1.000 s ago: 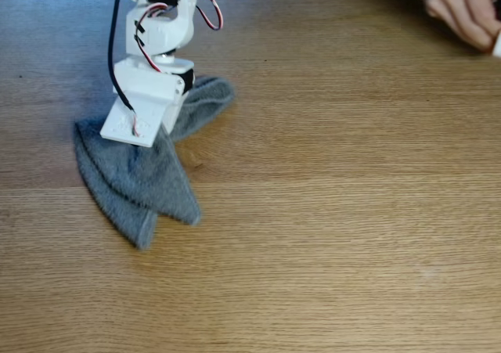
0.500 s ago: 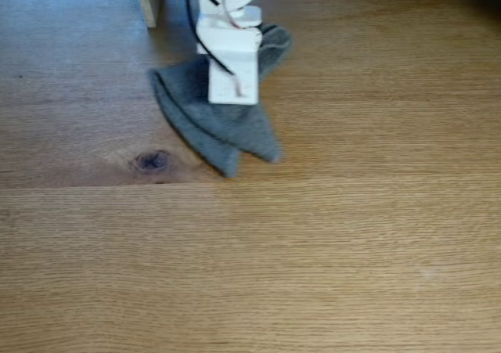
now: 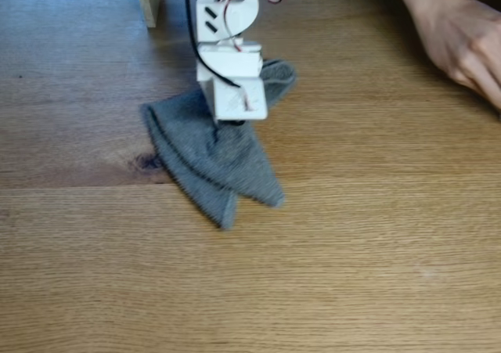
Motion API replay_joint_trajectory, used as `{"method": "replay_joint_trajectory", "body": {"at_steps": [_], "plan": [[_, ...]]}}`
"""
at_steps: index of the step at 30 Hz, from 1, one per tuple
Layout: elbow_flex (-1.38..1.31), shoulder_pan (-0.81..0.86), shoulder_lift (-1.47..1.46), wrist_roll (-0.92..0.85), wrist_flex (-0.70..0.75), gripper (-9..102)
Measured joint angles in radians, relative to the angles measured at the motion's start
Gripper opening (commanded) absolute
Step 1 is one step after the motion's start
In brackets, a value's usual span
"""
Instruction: Clean the area in front of the robot
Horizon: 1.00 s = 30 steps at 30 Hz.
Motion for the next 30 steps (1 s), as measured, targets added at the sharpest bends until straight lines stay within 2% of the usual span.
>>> {"method": "replay_joint_trajectory", "body": {"at_steps": [5, 10, 16, 19, 23, 30], "plan": [[-0.268, 0.091, -0.098, -0.015, 0.14, 0], [-0.417, 0.189, -0.097, 0.006, 0.362, 0], [-0.365, 0.261, 0.032, 0.104, 0.652, 0], [-0.261, 0.264, 0.138, 0.153, 0.739, 0], [-0.046, 0.213, 0.307, 0.204, 0.736, 0], [0.282, -0.025, 0.552, 0.25, 0.597, 0]]}}
